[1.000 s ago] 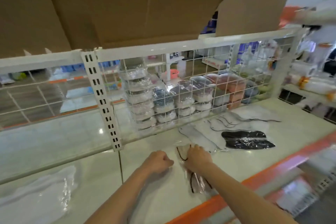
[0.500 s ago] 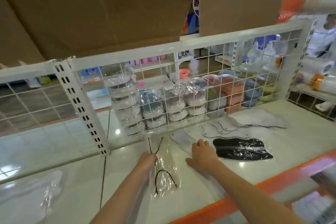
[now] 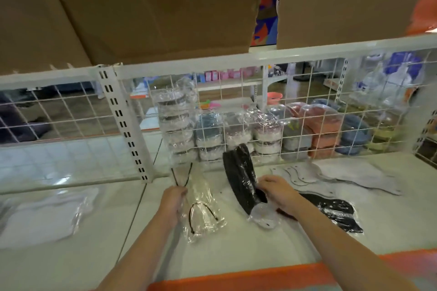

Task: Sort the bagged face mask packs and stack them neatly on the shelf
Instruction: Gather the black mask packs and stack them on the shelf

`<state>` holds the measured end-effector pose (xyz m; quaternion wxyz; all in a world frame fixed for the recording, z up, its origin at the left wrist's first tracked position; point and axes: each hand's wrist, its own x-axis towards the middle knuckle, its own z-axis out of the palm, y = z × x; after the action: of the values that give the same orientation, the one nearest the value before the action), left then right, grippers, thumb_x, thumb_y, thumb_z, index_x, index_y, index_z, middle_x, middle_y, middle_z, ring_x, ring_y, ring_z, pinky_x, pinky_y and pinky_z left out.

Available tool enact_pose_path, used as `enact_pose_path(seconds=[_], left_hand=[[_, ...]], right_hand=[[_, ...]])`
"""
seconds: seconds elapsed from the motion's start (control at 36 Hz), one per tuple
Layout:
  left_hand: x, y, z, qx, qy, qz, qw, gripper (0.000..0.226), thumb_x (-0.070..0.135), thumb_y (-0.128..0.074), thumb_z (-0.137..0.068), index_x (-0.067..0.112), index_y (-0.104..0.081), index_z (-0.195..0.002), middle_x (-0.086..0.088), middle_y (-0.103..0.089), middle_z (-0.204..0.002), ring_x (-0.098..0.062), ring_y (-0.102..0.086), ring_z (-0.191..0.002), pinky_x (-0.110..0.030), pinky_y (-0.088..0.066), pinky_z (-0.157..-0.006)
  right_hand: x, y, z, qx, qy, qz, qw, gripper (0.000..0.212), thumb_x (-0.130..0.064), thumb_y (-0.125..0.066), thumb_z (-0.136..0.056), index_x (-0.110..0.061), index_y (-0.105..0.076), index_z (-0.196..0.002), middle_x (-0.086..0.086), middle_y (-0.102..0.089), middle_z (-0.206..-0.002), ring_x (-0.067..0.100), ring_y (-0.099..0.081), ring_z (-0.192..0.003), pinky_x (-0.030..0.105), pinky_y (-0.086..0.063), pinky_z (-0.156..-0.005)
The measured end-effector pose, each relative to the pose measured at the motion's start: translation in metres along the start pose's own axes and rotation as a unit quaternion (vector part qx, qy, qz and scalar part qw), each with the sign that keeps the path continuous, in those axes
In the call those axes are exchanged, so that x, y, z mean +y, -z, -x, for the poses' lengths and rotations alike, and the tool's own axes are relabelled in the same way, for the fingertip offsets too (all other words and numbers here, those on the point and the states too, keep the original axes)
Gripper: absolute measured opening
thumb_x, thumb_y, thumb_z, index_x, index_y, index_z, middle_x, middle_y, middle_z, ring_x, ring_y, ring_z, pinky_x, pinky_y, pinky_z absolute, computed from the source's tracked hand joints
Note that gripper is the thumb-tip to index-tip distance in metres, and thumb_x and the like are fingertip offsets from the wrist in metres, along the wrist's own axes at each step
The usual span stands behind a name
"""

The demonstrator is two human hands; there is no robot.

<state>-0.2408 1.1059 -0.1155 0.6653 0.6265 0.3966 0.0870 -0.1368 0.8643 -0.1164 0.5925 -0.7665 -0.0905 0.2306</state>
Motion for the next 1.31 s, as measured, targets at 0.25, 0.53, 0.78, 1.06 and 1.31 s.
enact_pose_path(seconds=[0.25, 0.53, 0.78, 1.06, 1.31], left_hand=[[0.005, -0.013, 0.014, -0.023, -0.008, -0.026, 0.999, 0.015, 0.000, -0.047, -0.091, 0.001, -0.058, -0.081, -0.016, -0.058, -0.079, -0.024, -0.055, -0.071, -0.029, -0.043, -0.067], [-0.002, -0.023, 0.017, 0.066, -0.109, -0.222, 0.967, 0.026, -0.003, -0.048, -0.085, 0.002, -0.049, -0.111, -0.018, -0.057, -0.111, -0.031, -0.055, -0.097, -0.033, -0.043, -0.077], [-0.018, -0.063, 0.017, 0.033, -0.287, -0.530, 0.797, 0.046, 0.032, -0.053, -0.091, 0.009, -0.040, -0.129, -0.012, -0.040, -0.129, -0.026, -0.039, -0.120, -0.031, -0.033, -0.102], [-0.013, -0.085, 0.009, 0.012, -0.100, -0.594, 0.798, 0.099, 0.066, -0.067, -0.068, 0.005, -0.032, -0.137, -0.016, -0.036, -0.141, -0.033, -0.032, -0.132, -0.039, -0.029, -0.106], [-0.003, -0.048, 0.004, -0.064, -0.039, -0.345, 0.936, 0.043, 0.015, -0.080, -0.069, 0.007, -0.059, -0.106, -0.012, -0.066, -0.100, -0.026, -0.062, -0.093, -0.033, -0.050, -0.081]], right_hand=[[0.010, 0.004, 0.001, 0.005, -0.113, -0.035, 0.993, 0.019, -0.018, -0.049, -0.097, -0.001, -0.054, -0.102, 0.023, -0.069, -0.086, 0.032, -0.071, -0.074, 0.035, -0.058, -0.060], [0.019, 0.002, -0.004, 0.078, 0.026, 0.358, 0.930, 0.023, -0.013, -0.051, -0.092, -0.013, -0.062, -0.112, 0.004, -0.058, -0.117, 0.018, -0.055, -0.107, 0.025, -0.043, -0.092], [0.033, 0.020, 0.004, 0.068, 0.089, 0.442, 0.890, 0.039, -0.044, -0.058, -0.085, -0.020, -0.055, -0.115, 0.000, -0.047, -0.122, 0.018, -0.042, -0.117, 0.030, -0.036, -0.099], [0.016, -0.001, 0.024, -0.044, 0.116, 0.653, 0.747, 0.043, -0.033, -0.054, -0.087, -0.018, -0.042, -0.126, 0.008, -0.050, -0.122, 0.030, -0.049, -0.110, 0.040, -0.039, -0.092], [0.004, 0.018, 0.015, 0.123, 0.035, 0.431, 0.893, 0.009, -0.017, -0.044, -0.093, -0.013, -0.048, -0.099, 0.005, -0.061, -0.092, 0.022, -0.060, -0.084, 0.029, -0.046, -0.073]])
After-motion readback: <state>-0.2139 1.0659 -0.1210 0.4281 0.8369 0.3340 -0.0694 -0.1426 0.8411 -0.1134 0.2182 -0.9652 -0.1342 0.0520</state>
